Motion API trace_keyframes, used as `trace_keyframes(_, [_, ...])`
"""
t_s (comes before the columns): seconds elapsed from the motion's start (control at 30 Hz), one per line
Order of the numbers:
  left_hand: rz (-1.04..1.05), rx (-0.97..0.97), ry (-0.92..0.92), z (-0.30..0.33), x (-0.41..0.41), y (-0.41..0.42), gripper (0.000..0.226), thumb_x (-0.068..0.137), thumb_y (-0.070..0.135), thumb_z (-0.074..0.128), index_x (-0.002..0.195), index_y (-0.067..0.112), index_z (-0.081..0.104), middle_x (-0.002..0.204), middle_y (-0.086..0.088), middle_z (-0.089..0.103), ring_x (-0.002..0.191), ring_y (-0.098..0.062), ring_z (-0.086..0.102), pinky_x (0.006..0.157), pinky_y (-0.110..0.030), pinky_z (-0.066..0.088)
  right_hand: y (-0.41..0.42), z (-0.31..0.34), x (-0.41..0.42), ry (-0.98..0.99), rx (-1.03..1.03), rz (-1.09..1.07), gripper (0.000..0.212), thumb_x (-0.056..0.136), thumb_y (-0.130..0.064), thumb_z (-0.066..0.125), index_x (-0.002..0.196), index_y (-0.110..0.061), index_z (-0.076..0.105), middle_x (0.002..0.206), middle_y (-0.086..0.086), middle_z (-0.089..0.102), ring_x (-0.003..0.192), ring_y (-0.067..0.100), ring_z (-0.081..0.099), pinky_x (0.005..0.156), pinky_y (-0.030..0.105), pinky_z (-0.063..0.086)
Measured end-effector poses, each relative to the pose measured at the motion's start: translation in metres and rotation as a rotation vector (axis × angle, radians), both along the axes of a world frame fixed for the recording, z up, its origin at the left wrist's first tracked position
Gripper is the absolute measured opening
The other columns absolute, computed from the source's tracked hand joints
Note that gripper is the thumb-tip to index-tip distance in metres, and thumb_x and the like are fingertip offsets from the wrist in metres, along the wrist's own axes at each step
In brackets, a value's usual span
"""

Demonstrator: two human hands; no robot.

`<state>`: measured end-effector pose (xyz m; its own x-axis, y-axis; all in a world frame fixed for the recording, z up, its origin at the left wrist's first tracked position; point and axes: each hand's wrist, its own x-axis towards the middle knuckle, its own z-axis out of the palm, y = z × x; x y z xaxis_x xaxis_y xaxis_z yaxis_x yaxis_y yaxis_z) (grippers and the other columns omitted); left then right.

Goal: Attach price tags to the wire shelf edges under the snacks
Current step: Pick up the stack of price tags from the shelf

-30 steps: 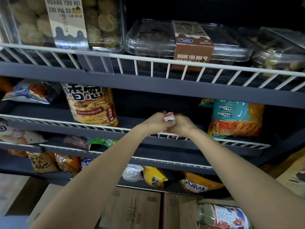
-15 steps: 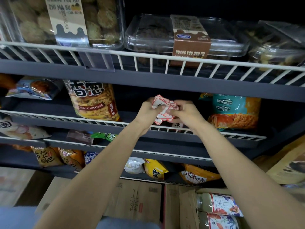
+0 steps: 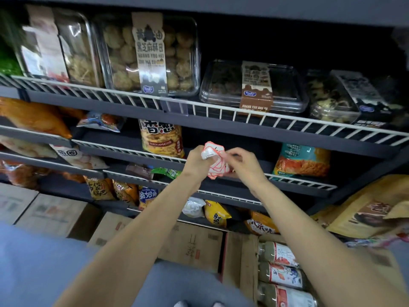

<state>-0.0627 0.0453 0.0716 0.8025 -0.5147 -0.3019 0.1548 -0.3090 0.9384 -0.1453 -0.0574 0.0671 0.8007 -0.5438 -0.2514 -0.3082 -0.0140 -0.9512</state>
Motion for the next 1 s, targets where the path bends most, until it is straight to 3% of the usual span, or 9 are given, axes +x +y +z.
trace_keyframes(0.07, [0.078,0.020,0.041,-0.006,0.004,-0.007,0.018,0.090,0.002,0.057,0.108,0.001,0.057,0.096,-0.012,0.062,0.092,-0.026,0.061,0.075,-0.032,0.049,-0.014,-0.010,0.006,0.097,-0.165,-0.044,0.029,0.089,-0.043,0.054,0.090,-0.017,0.066,0.092,0.004,0.071,0.091,0.021,0.067,0.084,0.038,0.053])
trace_keyframes(0.13, [0.141,0.043,0.076,-0.018,0.007,-0.016,0.021,0.090,0.004,0.058,0.110,0.001,0.058,0.096,-0.011,0.062,0.092,-0.025,0.061,0.077,-0.031,0.048,-0.030,-0.024,0.010,0.192,-0.379,-0.057,0.022,0.094,-0.026,0.053,0.095,-0.009,0.067,0.097,0.008,0.070,0.091,0.020,0.064,0.075,0.022,0.043])
trace_keyframes(0.2, [0.160,0.061,0.091,-0.033,0.009,-0.025,0.024,0.090,0.006,0.059,0.113,0.001,0.058,0.100,-0.013,0.064,0.094,-0.027,0.062,0.082,-0.035,0.052,-0.049,-0.042,0.013,0.284,-0.527,-0.055,0.017,0.092,-0.008,0.052,0.097,-0.003,0.068,0.100,0.013,0.069,0.094,0.024,0.062,0.067,0.016,0.034])
trace_keyframes(0.3, [0.181,0.089,0.102,-0.051,0.011,-0.034,0.029,0.089,0.008,0.061,0.116,0.001,0.057,0.104,-0.013,0.065,0.098,-0.029,0.063,0.086,-0.039,0.053,-0.072,-0.069,0.019,0.421,-0.670,-0.033,0.026,0.088,0.002,0.049,0.106,-0.005,0.066,0.112,0.016,0.066,0.107,0.028,0.060,0.085,0.024,0.040])
trace_keyframes(0.47, [0.241,0.027,0.147,-0.064,0.018,-0.036,0.014,0.091,0.008,0.059,0.104,0.008,0.057,0.092,-0.006,0.064,0.095,-0.029,0.064,0.086,-0.041,0.054,-0.092,-0.089,0.030,0.599,-0.683,0.067,0.037,0.087,-0.005,0.059,0.124,-0.006,0.056,0.125,0.018,0.057,0.116,0.031,0.053,0.095,0.031,0.043])
trace_keyframes(0.7, [0.215,-0.018,0.168,-0.060,0.021,-0.033,0.029,0.093,0.011,0.056,0.121,0.003,0.052,0.106,-0.010,0.065,0.097,-0.026,0.065,0.086,-0.040,0.055,-0.099,-0.099,0.049,0.801,-0.694,0.123,0.042,0.084,-0.020,0.068,0.121,-0.003,0.054,0.124,0.016,0.055,0.114,0.031,0.051,0.085,0.033,0.049])
trace_keyframes(0.77, [0.196,-0.030,0.173,-0.056,0.018,-0.029,0.022,0.093,0.009,0.055,0.115,0.005,0.053,0.104,-0.010,0.064,0.095,-0.026,0.065,0.080,-0.037,0.056,-0.095,-0.092,0.046,0.760,-0.648,0.143,0.040,0.082,-0.017,0.071,0.116,-0.002,0.055,0.117,0.013,0.058,0.109,0.029,0.055,0.082,0.031,0.048])
trace_keyframes(0.87, [0.162,-0.058,0.199,-0.046,0.012,-0.019,0.026,0.094,0.008,0.053,0.120,0.004,0.052,0.110,-0.014,0.064,0.099,-0.028,0.065,0.082,-0.039,0.056,-0.072,-0.071,0.038,0.453,-0.595,0.055,0.030,0.083,-0.012,0.068,0.109,-0.005,0.054,0.108,0.015,0.062,0.090,0.023,0.057,0.070,0.026,0.041])
trace_keyframes(1.0, [0.106,-0.120,0.213,-0.031,0.002,0.005,0.031,0.094,0.005,0.050,0.125,0.004,0.050,0.116,-0.017,0.062,0.102,-0.029,0.064,0.080,-0.037,0.056,-0.024,-0.038,0.018,0.101,-0.301,0.033,0.024,0.088,-0.001,0.058,0.110,-0.010,0.055,0.092,0.002,0.061,0.070,0.007,0.062,0.059,0.017,0.054])
